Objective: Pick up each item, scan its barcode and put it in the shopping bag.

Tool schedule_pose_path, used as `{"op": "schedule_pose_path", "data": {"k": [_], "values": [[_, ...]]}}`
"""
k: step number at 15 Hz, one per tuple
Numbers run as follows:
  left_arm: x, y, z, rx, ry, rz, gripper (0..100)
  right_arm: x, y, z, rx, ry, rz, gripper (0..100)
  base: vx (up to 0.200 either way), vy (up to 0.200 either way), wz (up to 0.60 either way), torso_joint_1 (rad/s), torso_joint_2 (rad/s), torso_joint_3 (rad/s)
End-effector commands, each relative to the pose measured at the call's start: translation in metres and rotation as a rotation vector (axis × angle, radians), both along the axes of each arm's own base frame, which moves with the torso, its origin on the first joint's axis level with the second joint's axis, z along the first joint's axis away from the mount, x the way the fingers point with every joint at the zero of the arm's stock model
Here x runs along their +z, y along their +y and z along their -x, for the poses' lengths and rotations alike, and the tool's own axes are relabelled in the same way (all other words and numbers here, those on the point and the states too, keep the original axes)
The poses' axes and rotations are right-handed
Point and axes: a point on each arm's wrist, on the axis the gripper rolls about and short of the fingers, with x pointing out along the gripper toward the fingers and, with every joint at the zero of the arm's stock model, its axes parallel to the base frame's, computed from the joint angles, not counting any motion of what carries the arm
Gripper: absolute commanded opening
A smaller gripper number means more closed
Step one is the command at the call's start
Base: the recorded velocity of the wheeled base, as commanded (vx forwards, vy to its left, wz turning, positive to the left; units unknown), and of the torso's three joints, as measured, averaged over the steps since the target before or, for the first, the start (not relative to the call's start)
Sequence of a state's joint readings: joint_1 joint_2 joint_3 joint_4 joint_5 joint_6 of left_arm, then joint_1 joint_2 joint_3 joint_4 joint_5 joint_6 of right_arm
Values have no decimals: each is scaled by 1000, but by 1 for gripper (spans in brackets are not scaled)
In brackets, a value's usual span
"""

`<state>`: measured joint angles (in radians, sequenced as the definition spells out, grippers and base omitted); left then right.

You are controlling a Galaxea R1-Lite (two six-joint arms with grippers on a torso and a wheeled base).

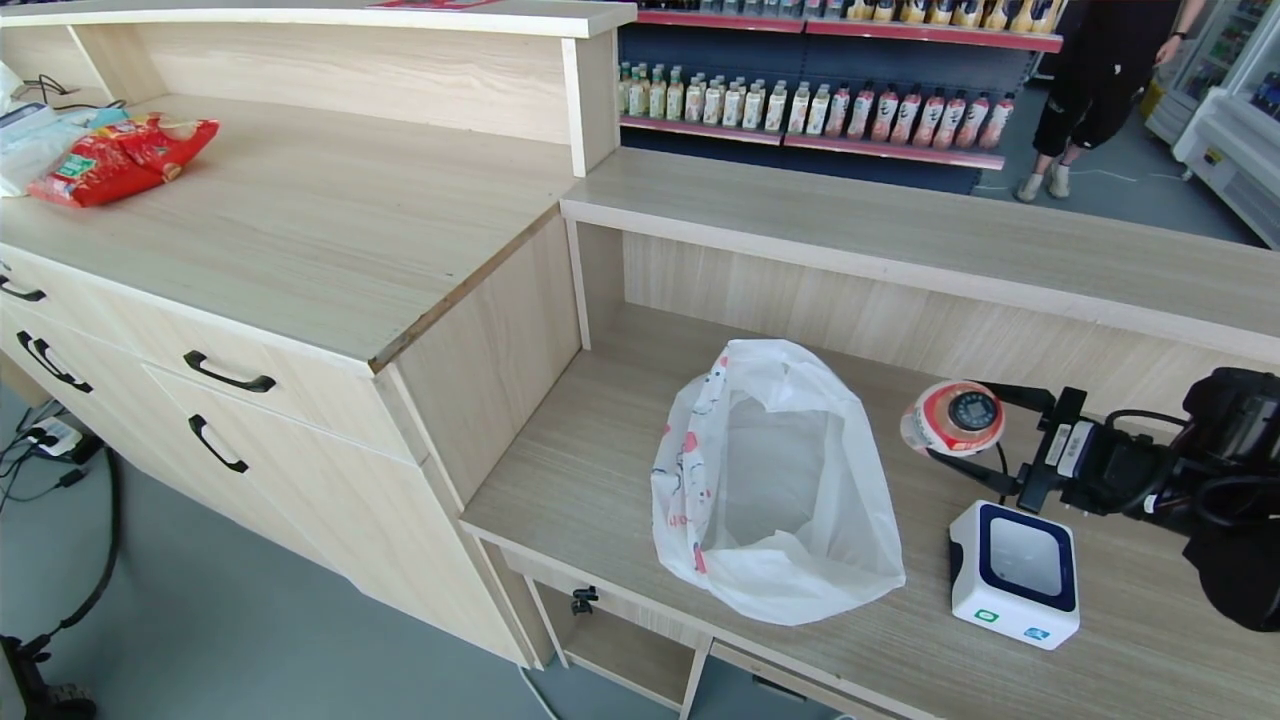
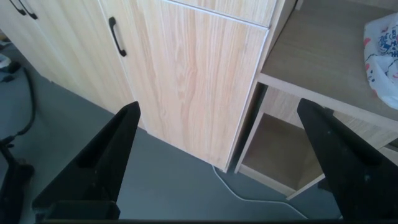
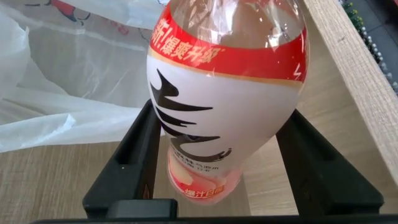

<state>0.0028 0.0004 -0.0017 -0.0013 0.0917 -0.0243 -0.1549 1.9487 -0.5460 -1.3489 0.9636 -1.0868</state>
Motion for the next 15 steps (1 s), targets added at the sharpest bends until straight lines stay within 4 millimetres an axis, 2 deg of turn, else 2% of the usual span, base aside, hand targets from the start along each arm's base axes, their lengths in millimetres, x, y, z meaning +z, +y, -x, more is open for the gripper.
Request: {"op": "schedule_pose_path", "data": {"k": [1, 15], "values": [[0, 0, 0, 1, -1, 0, 100, -4, 0, -1, 0, 13, -2, 0, 0, 0, 0, 0, 0, 0], [0, 0, 0, 1, -1, 0, 100, -11, 1, -2, -39, 27, -1, 0, 0, 0, 0, 0, 0, 0]]}}
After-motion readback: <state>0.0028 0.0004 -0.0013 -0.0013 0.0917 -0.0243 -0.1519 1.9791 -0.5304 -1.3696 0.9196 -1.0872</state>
